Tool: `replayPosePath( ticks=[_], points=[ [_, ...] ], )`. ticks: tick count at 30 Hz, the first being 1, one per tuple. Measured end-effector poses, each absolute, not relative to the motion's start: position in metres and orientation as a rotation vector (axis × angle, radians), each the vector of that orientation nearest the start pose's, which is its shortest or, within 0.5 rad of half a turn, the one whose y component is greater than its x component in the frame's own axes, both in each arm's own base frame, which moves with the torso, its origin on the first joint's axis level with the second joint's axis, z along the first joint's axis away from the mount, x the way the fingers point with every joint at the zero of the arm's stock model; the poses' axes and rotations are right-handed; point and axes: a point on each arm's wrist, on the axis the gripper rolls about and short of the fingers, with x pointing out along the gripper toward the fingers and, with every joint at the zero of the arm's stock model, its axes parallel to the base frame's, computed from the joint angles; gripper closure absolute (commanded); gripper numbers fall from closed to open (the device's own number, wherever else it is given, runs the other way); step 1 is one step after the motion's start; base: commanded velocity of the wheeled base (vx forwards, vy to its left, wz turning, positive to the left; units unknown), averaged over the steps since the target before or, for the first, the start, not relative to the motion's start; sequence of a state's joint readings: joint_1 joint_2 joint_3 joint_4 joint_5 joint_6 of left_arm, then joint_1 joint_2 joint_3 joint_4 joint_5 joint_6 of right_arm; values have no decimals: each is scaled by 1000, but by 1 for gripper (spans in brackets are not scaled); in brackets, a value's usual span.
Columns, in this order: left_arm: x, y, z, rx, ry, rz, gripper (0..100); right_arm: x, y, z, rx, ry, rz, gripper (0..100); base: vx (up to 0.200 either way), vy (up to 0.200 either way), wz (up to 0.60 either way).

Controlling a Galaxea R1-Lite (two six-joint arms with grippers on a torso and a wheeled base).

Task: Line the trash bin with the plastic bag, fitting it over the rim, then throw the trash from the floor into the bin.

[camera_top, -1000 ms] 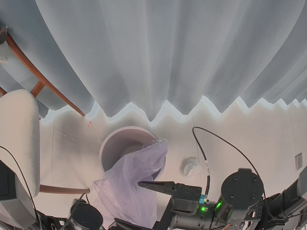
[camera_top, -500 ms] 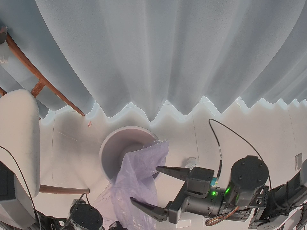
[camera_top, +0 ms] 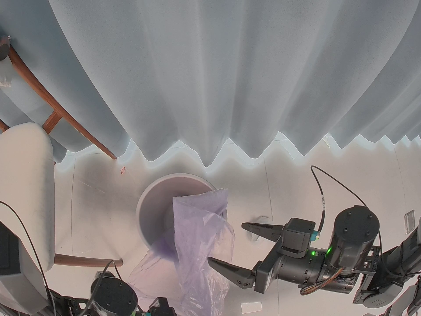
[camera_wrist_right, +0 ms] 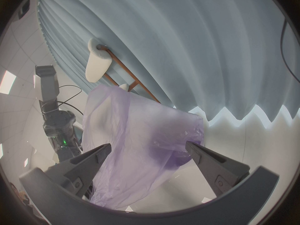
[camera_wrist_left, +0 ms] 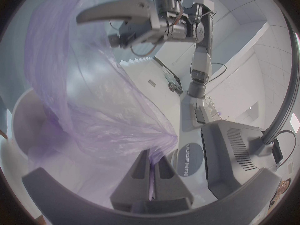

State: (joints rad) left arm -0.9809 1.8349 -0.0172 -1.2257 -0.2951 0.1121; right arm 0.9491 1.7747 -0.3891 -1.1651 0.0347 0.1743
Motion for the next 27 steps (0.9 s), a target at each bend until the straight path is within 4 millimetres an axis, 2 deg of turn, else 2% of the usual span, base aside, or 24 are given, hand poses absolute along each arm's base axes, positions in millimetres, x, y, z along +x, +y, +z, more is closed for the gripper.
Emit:
replayPosePath(
  ticks=[18, 19, 27],
  points=[
    [104, -167, 45, 297, 499, -1264, 100, 174, 253, 91, 78, 290, 981, 0, 0, 0, 0],
    [104, -167, 45, 298, 499, -1260, 100, 174, 254, 90, 78, 290, 982, 100, 0, 0, 0],
    [107, -168, 47, 303, 463, -1203, 100, 176, 258, 91, 135, 296, 987, 100, 0, 0, 0]
  ],
)
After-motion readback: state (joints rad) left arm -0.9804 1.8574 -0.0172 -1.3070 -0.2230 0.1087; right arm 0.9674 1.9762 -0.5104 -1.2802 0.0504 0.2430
